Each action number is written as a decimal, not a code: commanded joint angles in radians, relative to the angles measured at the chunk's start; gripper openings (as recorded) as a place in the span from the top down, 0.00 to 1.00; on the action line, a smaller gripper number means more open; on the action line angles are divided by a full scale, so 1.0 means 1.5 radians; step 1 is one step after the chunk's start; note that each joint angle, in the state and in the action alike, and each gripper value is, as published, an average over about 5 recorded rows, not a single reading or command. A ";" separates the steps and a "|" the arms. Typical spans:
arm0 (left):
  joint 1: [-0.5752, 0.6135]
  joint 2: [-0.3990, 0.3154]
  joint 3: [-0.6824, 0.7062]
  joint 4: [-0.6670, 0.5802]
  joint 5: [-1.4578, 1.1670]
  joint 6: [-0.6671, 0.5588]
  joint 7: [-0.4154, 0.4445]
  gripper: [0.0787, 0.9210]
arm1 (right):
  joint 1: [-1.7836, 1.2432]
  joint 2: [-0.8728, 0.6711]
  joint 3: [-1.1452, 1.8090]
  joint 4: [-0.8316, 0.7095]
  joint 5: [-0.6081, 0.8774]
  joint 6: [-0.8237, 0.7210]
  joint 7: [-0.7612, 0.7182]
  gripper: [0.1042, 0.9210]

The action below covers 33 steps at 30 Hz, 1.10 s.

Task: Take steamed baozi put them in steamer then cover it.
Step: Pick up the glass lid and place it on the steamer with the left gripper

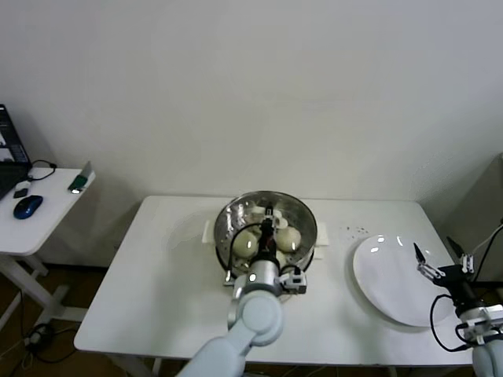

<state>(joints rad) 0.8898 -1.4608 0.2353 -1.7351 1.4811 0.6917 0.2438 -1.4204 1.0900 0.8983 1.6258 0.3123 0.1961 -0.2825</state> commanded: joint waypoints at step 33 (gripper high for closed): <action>0.001 0.028 0.007 -0.022 0.003 0.001 0.009 0.83 | -0.005 0.001 0.015 -0.005 0.001 0.002 -0.007 0.12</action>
<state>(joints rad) 0.8865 -1.4663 0.2422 -1.6967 1.5216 0.6874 0.2325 -1.4281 1.0906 0.9179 1.6197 0.3126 0.2007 -0.2922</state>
